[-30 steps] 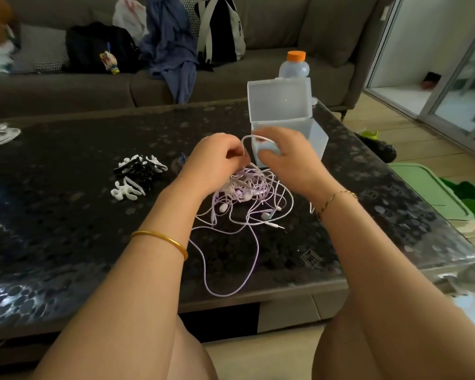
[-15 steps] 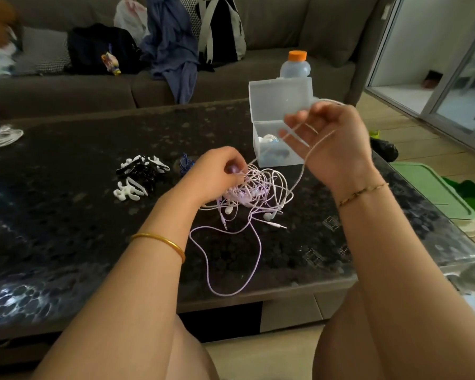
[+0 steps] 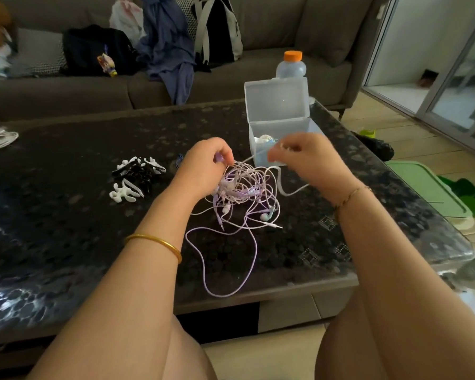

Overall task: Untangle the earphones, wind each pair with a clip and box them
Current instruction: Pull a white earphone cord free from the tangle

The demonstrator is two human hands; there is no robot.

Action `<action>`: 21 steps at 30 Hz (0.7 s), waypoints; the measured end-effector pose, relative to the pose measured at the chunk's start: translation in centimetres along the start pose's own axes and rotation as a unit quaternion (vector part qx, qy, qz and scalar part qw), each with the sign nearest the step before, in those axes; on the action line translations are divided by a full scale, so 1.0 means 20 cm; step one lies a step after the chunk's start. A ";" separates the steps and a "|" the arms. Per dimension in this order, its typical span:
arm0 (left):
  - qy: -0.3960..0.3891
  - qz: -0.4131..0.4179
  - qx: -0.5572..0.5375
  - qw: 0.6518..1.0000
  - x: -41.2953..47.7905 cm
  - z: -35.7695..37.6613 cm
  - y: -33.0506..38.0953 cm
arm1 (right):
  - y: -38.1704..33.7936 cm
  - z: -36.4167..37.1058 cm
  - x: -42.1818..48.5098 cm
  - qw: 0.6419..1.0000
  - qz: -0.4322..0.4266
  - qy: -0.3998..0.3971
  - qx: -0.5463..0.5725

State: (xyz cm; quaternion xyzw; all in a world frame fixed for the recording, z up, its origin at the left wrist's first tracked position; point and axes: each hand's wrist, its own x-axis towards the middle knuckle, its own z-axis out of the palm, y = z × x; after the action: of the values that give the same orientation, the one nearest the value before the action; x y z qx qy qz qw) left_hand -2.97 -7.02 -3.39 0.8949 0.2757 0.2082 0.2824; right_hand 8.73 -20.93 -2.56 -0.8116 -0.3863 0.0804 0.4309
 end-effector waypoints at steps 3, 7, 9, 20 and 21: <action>-0.007 -0.014 0.004 1.000 0.00 0.01 0.02 | -0.02 -0.02 0.01 0.957 0.037 0.083 0.276; 0.002 -0.051 0.008 0.999 0.00 0.03 0.02 | -0.04 -0.02 0.02 0.851 0.066 0.116 0.508; 0.013 -0.064 0.014 0.998 0.00 0.03 0.01 | -0.04 -0.05 0.01 0.782 0.092 0.110 0.607; 0.094 -0.106 0.065 0.988 0.02 0.03 -0.01 | 0.03 0.04 0.01 0.993 0.025 -0.047 -0.106; 0.101 -0.110 0.070 0.986 0.02 0.03 -0.01 | 0.03 0.05 0.01 0.982 0.015 -0.099 -0.163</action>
State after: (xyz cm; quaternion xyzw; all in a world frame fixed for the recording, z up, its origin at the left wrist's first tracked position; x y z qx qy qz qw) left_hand -2.47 -6.84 -3.94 0.8512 0.4134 0.2451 0.2108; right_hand 8.64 -20.37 -3.56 -0.8645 -0.4230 0.1027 0.2512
